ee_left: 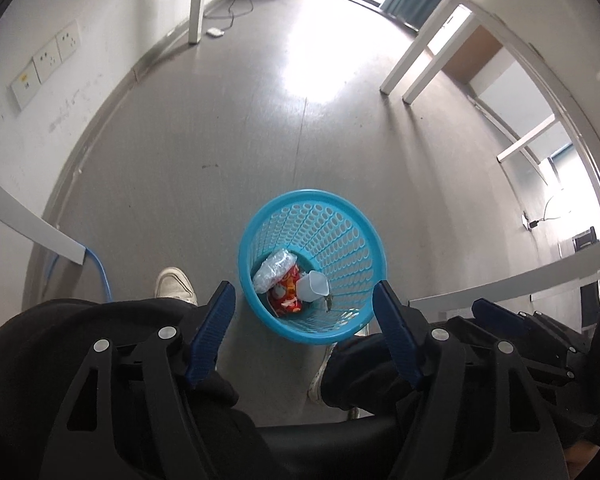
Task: Collect trash
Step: 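Raise both tools back toward the remaining trash on the table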
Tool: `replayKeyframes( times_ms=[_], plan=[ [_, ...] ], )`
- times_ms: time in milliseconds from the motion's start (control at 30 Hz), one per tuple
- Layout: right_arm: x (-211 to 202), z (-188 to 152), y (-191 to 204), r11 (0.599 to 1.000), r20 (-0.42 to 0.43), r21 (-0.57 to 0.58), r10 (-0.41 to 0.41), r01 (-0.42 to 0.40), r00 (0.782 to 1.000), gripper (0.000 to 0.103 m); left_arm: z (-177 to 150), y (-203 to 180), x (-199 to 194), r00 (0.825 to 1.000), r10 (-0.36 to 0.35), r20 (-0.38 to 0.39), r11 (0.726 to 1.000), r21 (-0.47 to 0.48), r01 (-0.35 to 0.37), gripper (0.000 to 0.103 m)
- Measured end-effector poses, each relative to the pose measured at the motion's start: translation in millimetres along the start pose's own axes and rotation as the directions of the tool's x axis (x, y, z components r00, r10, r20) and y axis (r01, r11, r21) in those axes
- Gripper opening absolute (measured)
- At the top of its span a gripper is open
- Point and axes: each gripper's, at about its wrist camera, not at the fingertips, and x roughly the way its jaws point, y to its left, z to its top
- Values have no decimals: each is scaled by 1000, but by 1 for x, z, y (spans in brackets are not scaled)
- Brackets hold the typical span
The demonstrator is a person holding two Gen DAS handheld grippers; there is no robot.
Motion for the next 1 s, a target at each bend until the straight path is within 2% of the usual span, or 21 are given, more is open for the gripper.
replayKeyframes(
  times_ms=[67, 300, 433, 533, 667, 833, 900, 1000],
  plan=[
    [-15, -7, 6, 1000, 25, -21, -15, 16, 1000, 48, -5, -5, -15, 999, 13, 34, 1000, 28, -14, 75],
    [-84, -29, 12, 999, 162, -34, 5, 1, 987, 50, -32, -24, -73, 987, 34, 156, 985, 160, -59, 82],
    [-115, -41, 9, 998, 224, -44, -27, 38, 974, 55, -45, -21, -97, 983, 20, 183, 982, 180, -54, 83],
    [-137, -49, 6, 998, 263, -43, -24, 36, 964, 56, -53, -18, -116, 978, -1, 210, 983, 179, -38, 83],
    [-164, -54, 8, 998, 319, -48, -17, 34, 948, 61, -57, -19, -143, 964, -25, 265, 981, 191, -27, 84],
    [-198, -46, 9, 999, 389, -48, -1, 21, 921, 64, -52, -25, -181, 929, -33, 369, 971, 233, -58, 86],
    [-209, -41, 11, 999, 415, -49, 3, 19, 910, 68, -45, -28, -198, 908, -46, 415, 968, 243, -62, 87],
    [-228, -31, 13, 999, 465, -48, 6, 18, 886, 69, -32, -38, -220, 877, -67, 475, 964, 257, -66, 88]
  ],
)
